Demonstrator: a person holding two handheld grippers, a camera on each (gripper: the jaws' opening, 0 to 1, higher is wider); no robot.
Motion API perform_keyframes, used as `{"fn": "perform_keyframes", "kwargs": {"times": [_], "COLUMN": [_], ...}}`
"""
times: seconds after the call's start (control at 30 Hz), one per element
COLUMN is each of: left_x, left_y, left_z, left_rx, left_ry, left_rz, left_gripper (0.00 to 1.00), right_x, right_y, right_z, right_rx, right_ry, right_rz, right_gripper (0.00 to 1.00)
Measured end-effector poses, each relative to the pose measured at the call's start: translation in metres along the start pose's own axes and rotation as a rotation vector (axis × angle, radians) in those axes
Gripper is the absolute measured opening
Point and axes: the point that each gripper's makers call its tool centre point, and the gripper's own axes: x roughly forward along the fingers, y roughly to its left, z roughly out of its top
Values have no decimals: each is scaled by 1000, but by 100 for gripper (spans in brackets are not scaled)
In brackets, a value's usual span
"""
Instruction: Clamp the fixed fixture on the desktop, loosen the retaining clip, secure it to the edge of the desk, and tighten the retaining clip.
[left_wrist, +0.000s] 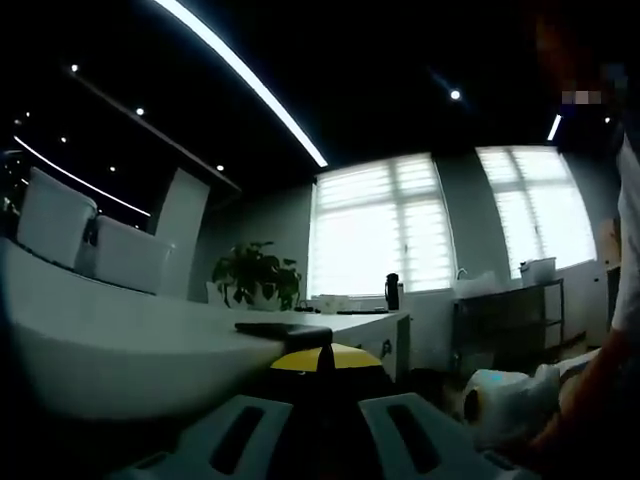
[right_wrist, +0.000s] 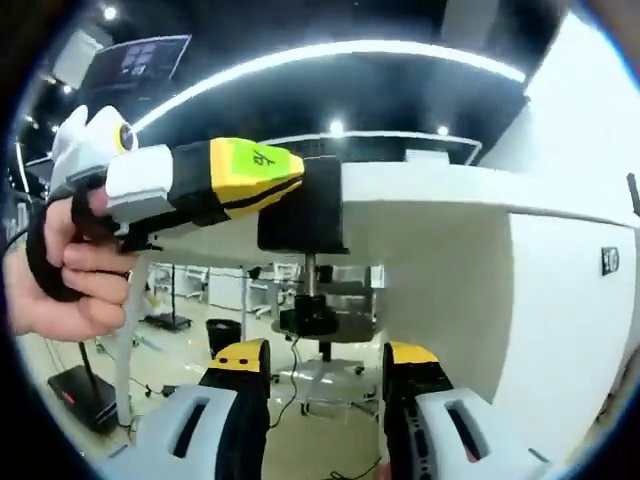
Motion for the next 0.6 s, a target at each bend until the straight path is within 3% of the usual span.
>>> {"fn": "perform_keyframes", "kwargs": {"times": [0.17,0.27,0.4,0.47,0.6], "left_x": [2,2,2,2,1], "left_y": [-1,0,0,0,1], "left_z": [-1,-2,-2,-2,-2], "left_rx": [10,15,15,19,19], "left_ry": [-1,2,3,4,6], "left_rz": [-1,1,1,2,2], "left_gripper": [2,2,2,2,2], "right_x": [13,14,17,21,24], "right_y": [-3,0,5,2,5], "right_z": [9,18,25,19,18], "right_rx": [67,112,71,38,55], "right_ry": [-25,-52,-66,-33,-31], "right_rz": [-35,-26,-32,-56,-37], "right_gripper": [43,36,34,29,27]}}
